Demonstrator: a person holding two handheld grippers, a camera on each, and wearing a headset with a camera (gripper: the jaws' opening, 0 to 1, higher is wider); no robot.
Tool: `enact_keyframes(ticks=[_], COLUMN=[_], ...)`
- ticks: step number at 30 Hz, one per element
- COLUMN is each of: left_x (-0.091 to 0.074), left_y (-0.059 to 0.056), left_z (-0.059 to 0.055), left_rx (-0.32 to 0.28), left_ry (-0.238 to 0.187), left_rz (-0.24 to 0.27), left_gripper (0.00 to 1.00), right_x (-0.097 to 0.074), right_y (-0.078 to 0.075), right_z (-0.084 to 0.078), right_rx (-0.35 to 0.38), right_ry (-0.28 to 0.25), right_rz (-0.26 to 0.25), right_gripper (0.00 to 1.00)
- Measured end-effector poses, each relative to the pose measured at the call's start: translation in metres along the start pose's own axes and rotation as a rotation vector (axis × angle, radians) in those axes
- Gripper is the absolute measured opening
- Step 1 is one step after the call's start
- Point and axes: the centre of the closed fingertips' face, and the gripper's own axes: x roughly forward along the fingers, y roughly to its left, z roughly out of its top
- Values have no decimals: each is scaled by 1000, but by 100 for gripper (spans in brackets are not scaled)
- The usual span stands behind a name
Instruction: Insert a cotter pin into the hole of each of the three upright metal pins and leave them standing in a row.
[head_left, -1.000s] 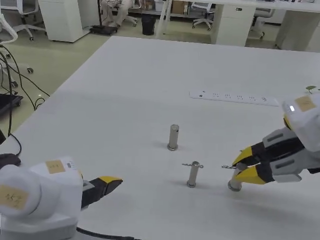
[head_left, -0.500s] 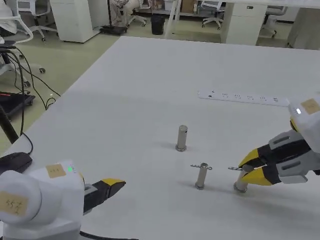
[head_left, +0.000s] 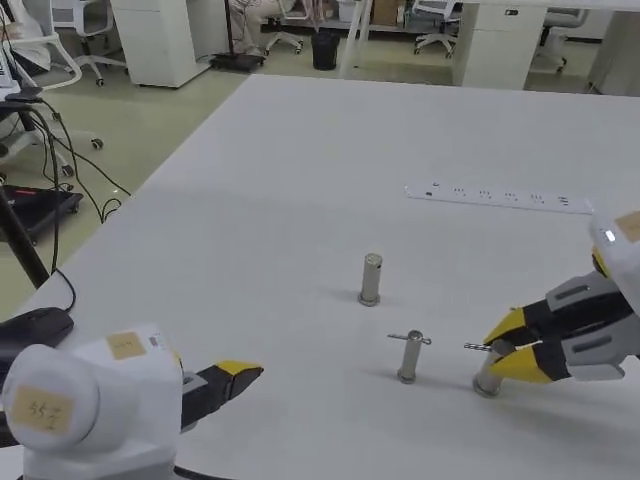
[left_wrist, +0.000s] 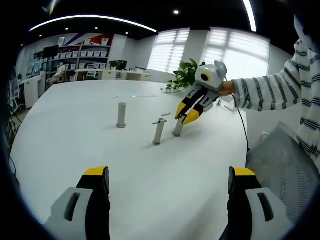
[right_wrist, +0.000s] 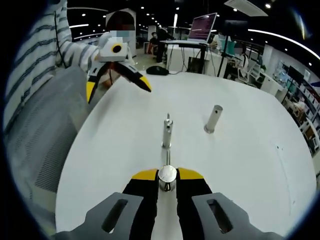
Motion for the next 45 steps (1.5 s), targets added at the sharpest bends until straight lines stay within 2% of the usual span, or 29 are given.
enact_keyframes(ticks=[13,18,27,31,36,41,43,45], left_x=[2,4,8,8,7,7,7,7], left_y=[-4,-7,-11,-11,-10,-11,-12,-12], left_z=[-3,0,5,6,5,5,6,6], left_rx=[1,2,9,14,17,19,20,23], left_ry=[21,18,13,13,15,15,14,14], left_rz=[-7,-11,-24,-24,-22,-25,-27,-28], left_gripper=[99,99,99,99,99,99,99,99], right_x=[0,0,2,1,-7,-19,-25,-30], right_y=[0,-1,-1,1,-2,-3,-2,1], right_z=[1,0,-3,-4,-5,0,5,10], right_rx=[-6,5,-1,40,48,70,81,124], right_ry=[-18,-21,3,-16,-30,-58,-79,-112], right_rz=[3,-3,-5,-16,-73,-116,-139,-149], right_gripper=[14,15,16,17,26,28,30,30])
